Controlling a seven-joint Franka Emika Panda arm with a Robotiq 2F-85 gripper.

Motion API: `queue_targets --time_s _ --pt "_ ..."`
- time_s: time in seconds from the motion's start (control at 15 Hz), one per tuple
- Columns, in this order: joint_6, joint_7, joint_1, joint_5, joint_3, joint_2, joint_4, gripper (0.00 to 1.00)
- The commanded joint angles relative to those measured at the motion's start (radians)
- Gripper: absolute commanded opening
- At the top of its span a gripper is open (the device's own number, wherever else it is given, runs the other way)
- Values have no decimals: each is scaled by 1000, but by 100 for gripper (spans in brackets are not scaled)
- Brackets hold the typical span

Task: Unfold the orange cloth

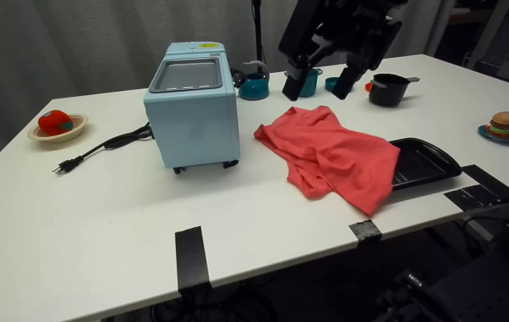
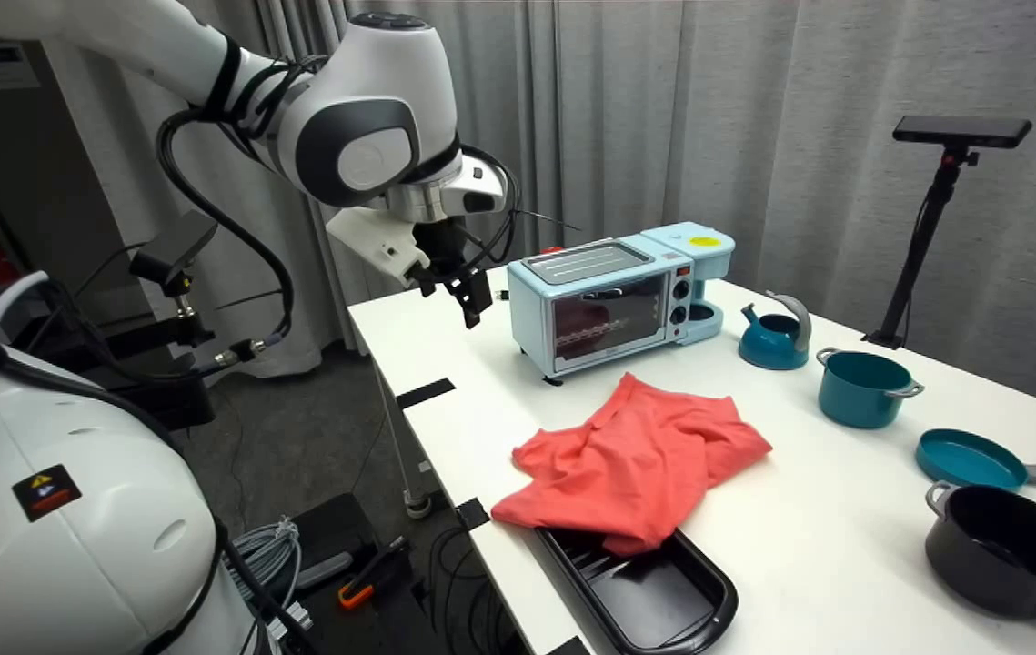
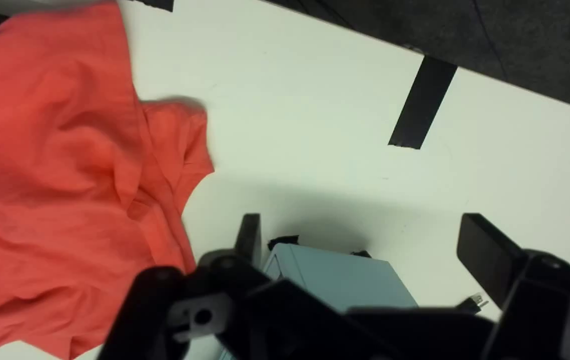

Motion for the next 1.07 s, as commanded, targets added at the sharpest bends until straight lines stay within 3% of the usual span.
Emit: queue_targets --time_s 0.0,0.53,0.8,0.87,1.0 --pt "-25 -36 -52 -51 -57 54 46 100" --pt "110 -154 -132 -99 -122 331 75 100" --pt "164 -152 -190 -185 -126 506 145 100" --pt "149 -149 -172 -134 -110 410 81 100" --pt "152 -148 -183 -141 -107 453 98 100"
